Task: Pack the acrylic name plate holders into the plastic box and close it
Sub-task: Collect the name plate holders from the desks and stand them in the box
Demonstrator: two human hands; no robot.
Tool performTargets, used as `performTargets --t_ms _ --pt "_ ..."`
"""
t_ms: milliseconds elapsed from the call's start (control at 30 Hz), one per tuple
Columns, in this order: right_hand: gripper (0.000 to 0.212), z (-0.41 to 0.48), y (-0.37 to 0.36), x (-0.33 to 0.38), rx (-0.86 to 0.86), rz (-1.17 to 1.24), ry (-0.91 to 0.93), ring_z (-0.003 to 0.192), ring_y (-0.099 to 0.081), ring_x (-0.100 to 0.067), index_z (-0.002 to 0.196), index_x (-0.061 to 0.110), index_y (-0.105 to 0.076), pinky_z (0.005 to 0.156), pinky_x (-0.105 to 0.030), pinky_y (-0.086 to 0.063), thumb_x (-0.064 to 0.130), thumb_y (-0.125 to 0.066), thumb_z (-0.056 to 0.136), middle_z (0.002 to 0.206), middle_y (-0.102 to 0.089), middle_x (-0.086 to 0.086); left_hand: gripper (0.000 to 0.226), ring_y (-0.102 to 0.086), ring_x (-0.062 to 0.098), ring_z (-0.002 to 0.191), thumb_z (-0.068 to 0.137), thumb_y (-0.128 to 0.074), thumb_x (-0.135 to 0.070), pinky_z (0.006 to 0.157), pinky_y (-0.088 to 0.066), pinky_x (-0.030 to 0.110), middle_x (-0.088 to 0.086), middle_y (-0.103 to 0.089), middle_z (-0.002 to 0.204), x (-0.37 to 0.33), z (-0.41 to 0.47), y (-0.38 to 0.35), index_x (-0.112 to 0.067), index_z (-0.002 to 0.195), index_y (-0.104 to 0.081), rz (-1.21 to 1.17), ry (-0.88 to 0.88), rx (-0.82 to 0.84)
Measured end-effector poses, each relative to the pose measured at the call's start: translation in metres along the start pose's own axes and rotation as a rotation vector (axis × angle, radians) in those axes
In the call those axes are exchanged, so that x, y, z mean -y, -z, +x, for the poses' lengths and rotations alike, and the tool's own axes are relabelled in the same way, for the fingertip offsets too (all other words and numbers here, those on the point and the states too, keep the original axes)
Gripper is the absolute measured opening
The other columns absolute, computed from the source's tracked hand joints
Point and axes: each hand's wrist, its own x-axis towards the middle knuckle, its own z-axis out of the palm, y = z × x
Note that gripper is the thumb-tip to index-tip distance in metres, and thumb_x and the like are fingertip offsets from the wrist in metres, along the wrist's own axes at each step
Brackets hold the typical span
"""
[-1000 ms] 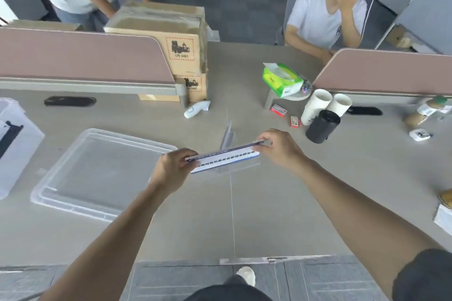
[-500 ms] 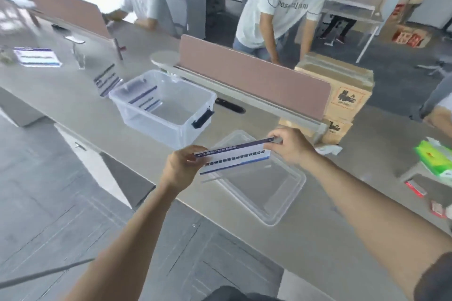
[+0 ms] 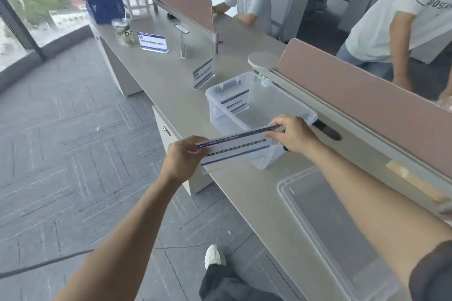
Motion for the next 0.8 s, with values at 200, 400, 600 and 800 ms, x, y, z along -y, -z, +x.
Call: performTargets --t_ms 200,400,600,800 --pt "0.022 0.100 -0.008 -0.001 -0.018 0.042 0.025 0.083 -0.059 -0.015 0.093 0.010 -0.072 0.075 -0.027 -0.046 0.028 -0.078 0.082 0.093 -0.066 -0.001 0.014 -0.060 0.010 0.060 0.083 -0.074 -0.028 0.061 -0.046 0.025 -0.014 -0.071 0.067 0.001 0.101 0.025 -0.041 0.082 -0.071 0.064 0.011 0.000" --pt "0.021 0.175 -0.012 0.007 -0.063 0.073 -0.021 0.087 -0.062 -0.016 0.095 0.013 -0.073 0.073 -0.023 -0.039 0.029 -0.078 0.083 0.094 -0.067 0.001 0.018 -0.055 0.005 0.056 0.085 -0.071 -0.027 0.060 -0.045 0.022 -0.022 -0.067 0.064 0.005 0.175 0.043 -0.044 0.082 -0.068 0.124 -0.067 -0.009" --pt "0.012 0.221 -0.018 0.022 -0.111 0.091 -0.132 0.079 -0.066 -0.018 0.089 0.018 -0.072 0.073 -0.028 -0.048 0.027 -0.078 0.082 0.085 -0.072 0.000 0.007 -0.060 0.018 0.057 0.086 -0.070 -0.027 0.059 -0.048 0.029 -0.003 -0.066 0.061 0.016 0.245 0.062 -0.033 0.087 -0.066 0.189 -0.165 0.035" --pt "0.012 0.238 -0.032 0.049 -0.409 0.458 -0.384 0.069 -0.062 0.001 0.092 0.027 -0.072 0.073 -0.025 -0.047 0.034 -0.076 0.082 0.082 -0.070 0.012 0.013 -0.057 0.029 0.059 0.088 -0.066 -0.031 0.058 -0.046 0.033 0.005 -0.061 0.056 0.020 0.293 0.081 -0.021 0.094 -0.062 0.159 -0.337 0.085"
